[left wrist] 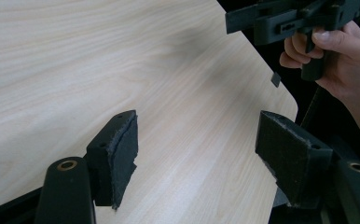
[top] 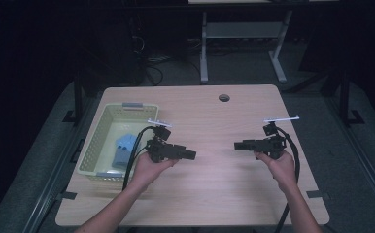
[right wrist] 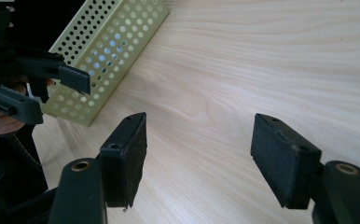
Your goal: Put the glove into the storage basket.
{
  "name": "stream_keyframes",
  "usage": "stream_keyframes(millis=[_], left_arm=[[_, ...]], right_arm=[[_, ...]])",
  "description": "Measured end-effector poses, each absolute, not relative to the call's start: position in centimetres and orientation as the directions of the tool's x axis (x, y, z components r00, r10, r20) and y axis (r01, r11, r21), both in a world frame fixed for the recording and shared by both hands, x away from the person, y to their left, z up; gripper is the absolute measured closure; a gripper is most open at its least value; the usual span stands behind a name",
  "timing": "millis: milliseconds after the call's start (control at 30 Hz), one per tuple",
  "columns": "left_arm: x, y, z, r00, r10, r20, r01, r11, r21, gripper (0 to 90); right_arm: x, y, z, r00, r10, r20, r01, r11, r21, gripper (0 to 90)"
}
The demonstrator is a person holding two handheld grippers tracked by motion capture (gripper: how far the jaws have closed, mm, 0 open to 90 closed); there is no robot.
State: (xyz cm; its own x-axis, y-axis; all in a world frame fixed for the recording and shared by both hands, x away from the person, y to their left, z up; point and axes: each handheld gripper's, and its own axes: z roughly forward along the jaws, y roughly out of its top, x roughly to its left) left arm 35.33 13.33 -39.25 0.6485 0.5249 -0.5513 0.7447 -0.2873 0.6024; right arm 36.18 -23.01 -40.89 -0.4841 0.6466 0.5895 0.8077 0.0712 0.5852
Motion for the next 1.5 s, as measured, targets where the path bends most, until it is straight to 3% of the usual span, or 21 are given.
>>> stream_keyframes(millis=[733,1500], left_arm=[[33.3,10.5,-41.5,0.683,0.454,-0.572,0.726,-0.333,0.602,28.6],[30.2,10.1,-44.8,0.698,0.405,-0.591,0.715,-0.341,0.61,27.4]], right_arm=[[33.2,-26.8,-44.2,-0.421,0.664,0.618,0.837,0.023,0.546,34.1],[29.9,-28.2,-46.3,-0.417,0.668,0.617,0.826,-0.005,0.564,29.9]])
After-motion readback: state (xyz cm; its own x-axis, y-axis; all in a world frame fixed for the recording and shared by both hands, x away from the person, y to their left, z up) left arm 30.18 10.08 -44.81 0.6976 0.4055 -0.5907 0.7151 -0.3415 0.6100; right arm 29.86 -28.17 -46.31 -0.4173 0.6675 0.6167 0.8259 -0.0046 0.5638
